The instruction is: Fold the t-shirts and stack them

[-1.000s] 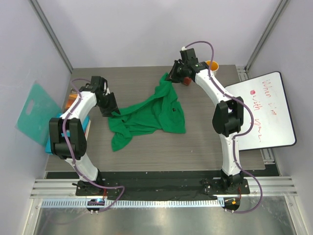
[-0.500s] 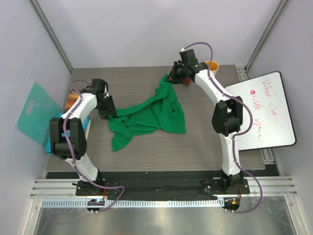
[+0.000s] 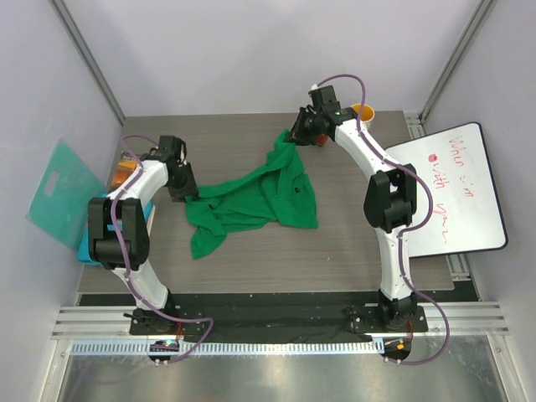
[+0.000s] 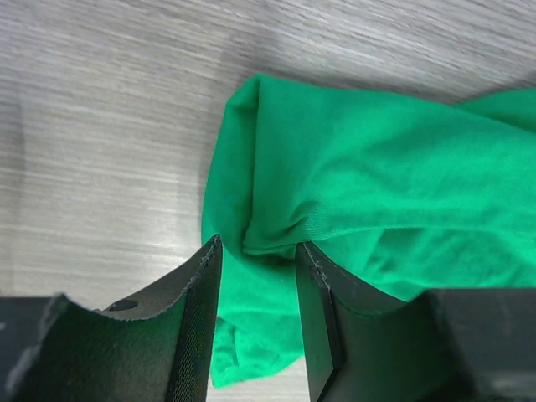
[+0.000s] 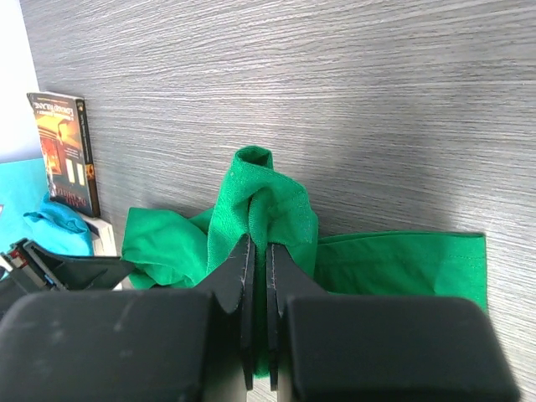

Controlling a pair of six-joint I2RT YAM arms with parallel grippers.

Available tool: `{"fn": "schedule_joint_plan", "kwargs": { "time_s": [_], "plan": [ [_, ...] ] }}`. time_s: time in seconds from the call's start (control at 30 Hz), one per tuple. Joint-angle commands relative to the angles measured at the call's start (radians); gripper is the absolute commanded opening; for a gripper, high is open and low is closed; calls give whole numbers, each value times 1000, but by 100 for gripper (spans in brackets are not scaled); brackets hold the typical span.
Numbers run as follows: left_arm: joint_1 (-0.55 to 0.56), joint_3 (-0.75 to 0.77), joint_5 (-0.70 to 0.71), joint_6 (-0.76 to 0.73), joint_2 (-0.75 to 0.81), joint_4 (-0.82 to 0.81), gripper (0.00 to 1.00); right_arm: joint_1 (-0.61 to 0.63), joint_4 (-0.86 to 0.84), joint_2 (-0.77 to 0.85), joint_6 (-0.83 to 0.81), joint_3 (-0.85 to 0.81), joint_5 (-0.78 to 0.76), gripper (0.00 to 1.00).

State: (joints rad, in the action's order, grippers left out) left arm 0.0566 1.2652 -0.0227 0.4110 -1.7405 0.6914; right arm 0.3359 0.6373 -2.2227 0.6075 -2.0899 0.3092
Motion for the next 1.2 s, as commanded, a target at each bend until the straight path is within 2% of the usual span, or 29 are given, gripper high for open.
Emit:
{"fn": "schedule_joint_plan", "kwargs": {
  "time_s": [0.0,0.1,0.2,0.33,0.57,0.73,1.0,1.07,1.1,1.17],
  "plan": [
    [-6,33,40,-3,-25,-59,40,-6,-13,32,-9,2,18,1],
    [-6,42,29,0,-47,-58,37,-8,-11,32,-6,1,18,1],
    [-6,37,32,2,-51,-66,28,-8,-13,31,-5,1,18,1],
    [-6,34,41,6,-45,-73,8,-9,-10,34,-5,4,18,1],
    [-4,36,49,15,39,-95,0,-17,-11,84,-17,48,27,1],
    [-6,92,50,17,116,-116,0,-37,-11,120,-23,59,83,1],
    [-6,194,-40,17,70,-102,3,-40,-8,153,-12,65,105,1],
    [-5,191,-52,20,67,-108,8,-43,-7,162,-14,80,105,1],
    [-6,191,-63,22,64,-110,17,-41,-8,169,-17,86,100,2],
    [-6,188,-74,18,52,-113,21,-40,-8,182,-25,105,94,1]
  ]
}}
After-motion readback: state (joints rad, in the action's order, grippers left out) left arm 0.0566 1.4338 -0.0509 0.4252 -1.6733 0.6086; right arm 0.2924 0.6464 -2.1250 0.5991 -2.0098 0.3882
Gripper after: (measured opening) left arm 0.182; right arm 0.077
